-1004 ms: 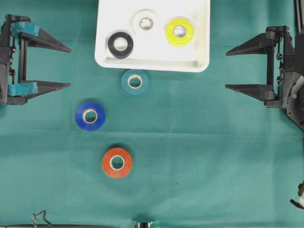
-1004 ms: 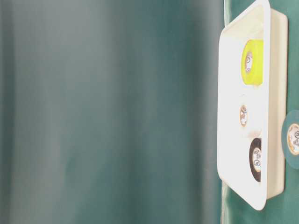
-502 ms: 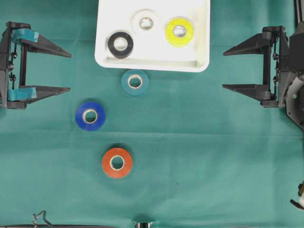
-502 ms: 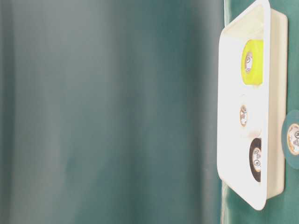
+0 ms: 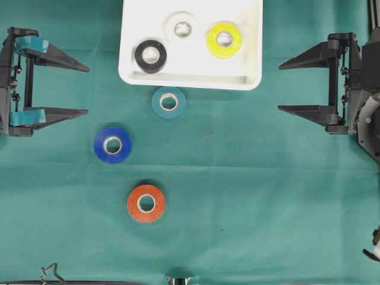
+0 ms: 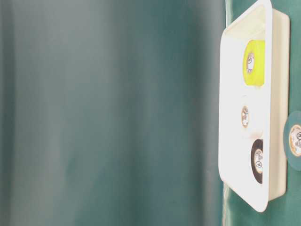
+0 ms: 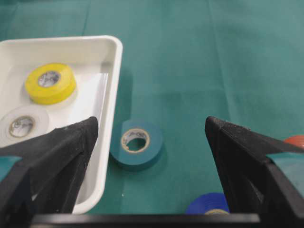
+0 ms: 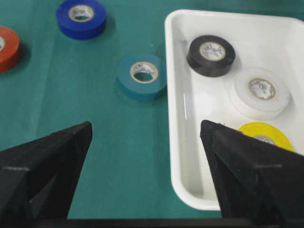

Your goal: Pick up the tape from a random location and place it into the white case.

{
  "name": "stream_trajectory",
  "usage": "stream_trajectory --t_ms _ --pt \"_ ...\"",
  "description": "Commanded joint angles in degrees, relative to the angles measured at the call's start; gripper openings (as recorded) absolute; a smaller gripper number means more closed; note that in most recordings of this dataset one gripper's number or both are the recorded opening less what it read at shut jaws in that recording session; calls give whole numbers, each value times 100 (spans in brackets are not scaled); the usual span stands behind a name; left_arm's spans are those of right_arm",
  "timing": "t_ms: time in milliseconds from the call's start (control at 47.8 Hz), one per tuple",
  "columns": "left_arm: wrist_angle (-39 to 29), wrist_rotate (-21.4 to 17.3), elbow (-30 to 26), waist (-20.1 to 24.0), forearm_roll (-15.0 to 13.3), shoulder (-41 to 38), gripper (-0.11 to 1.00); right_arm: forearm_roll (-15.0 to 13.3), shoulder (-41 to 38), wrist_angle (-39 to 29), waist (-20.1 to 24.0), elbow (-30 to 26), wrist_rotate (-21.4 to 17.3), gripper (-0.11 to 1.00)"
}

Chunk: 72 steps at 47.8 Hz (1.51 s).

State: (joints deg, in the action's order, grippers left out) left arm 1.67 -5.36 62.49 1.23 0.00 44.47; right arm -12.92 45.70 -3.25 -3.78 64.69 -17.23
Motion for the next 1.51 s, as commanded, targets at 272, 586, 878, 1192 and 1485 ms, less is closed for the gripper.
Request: stream_trajectory --t_ms 272,586,878,1192,1485 --pt "44 9 -70 -9 -9 -18 96 -9 -18 62 -9 -132 0 87" --pt "105 9 -70 -18 -18 -18 96 -9 -18 193 -9 -141 0 87" --pt "422 9 -97 -9 -26 -123 96 -9 -18 633 -70 -141 0 87" --pt "721 9 -158 -9 -26 -360 96 -9 -18 1195 -237 -158 62 87" --pt "905 9 -176 -9 -26 -413 96 -9 -18 1318 -246 -167 79 87"
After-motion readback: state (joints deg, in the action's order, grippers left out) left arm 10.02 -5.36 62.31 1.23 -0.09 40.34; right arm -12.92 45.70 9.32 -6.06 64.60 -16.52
